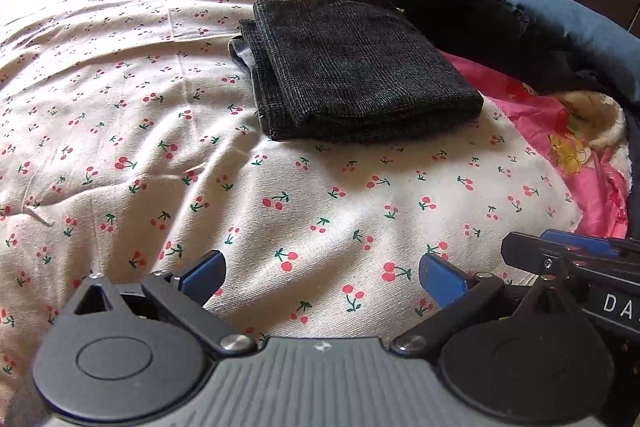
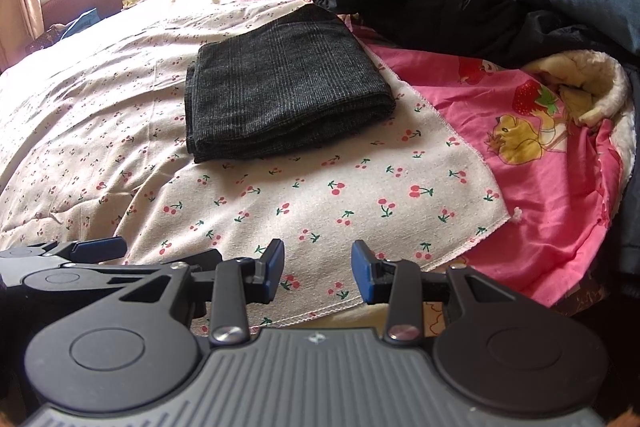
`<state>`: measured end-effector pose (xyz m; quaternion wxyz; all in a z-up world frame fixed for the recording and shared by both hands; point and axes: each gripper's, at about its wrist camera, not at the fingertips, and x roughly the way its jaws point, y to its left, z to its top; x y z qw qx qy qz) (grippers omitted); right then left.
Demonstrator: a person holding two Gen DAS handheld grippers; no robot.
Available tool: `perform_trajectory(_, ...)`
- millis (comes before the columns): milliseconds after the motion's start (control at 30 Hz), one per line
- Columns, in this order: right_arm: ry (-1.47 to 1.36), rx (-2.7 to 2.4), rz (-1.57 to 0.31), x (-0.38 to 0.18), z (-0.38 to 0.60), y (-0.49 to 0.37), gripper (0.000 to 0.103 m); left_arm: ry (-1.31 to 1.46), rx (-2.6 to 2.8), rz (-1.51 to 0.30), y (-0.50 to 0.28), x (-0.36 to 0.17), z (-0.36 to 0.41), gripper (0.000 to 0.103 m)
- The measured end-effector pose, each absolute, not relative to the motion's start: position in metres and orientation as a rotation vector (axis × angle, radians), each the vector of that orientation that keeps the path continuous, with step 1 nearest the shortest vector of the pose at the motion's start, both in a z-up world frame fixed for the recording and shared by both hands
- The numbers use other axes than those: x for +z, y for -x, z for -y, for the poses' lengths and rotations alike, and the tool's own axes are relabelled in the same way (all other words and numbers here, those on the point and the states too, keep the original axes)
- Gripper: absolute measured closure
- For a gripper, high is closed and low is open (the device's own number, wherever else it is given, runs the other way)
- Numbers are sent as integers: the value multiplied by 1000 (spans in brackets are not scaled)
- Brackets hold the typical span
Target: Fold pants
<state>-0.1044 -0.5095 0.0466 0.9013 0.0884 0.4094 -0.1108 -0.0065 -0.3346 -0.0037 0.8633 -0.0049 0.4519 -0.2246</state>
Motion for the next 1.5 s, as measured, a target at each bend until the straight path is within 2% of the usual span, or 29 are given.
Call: perform_trajectory(1500,-165,-258,-864,49,504,99,65,34,-455,-929,7,-1,329,0)
